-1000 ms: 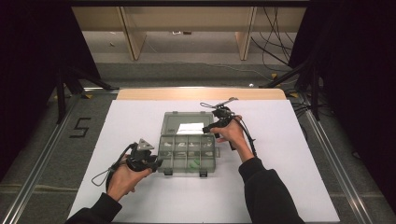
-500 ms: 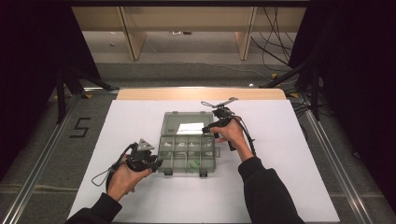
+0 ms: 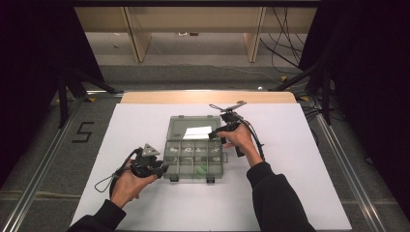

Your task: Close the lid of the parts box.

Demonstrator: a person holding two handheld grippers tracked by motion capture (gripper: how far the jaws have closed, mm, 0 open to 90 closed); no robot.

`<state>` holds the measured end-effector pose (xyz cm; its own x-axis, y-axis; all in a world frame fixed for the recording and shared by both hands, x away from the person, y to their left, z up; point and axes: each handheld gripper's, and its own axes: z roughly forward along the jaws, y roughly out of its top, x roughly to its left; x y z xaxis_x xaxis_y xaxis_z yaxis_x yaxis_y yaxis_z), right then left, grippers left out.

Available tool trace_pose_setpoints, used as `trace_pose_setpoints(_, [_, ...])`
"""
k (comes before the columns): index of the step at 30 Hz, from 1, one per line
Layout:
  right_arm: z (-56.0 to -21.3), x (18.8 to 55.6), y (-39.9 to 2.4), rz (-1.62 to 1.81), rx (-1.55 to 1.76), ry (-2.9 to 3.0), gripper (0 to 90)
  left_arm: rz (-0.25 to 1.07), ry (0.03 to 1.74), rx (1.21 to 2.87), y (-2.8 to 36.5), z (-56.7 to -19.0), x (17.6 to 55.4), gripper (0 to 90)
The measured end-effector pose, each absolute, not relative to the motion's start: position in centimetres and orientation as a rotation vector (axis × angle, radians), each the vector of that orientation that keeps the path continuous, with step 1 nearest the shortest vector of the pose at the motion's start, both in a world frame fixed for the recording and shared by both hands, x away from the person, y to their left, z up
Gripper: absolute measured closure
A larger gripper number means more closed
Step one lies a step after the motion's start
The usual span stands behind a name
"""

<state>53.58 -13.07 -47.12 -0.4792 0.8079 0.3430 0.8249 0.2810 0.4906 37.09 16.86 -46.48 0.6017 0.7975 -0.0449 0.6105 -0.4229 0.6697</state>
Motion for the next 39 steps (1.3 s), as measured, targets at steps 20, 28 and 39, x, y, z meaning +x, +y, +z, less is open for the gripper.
trace_pose_setpoints(20, [-46.3, 53.1, -13.8, -1.078, -1.591, -2.513, 54.9, 0.376, 1.088, 2.186, 16.9, -46.4, 37.1, 67.9])
trace_pose_setpoints(28, [-46.0, 52.7, -14.5, -1.142, -1.602, -2.503, 64.8, 0.376, 1.09, 2.183, 16.9, -46.4, 37.1, 68.0])
trace_pose_setpoints(39, [-45.6, 52.1, -15.4, -1.231, -1.591, -2.479, 74.8, 0.374, 1.094, 2.18, 16.9, -46.4, 37.1, 68.0])
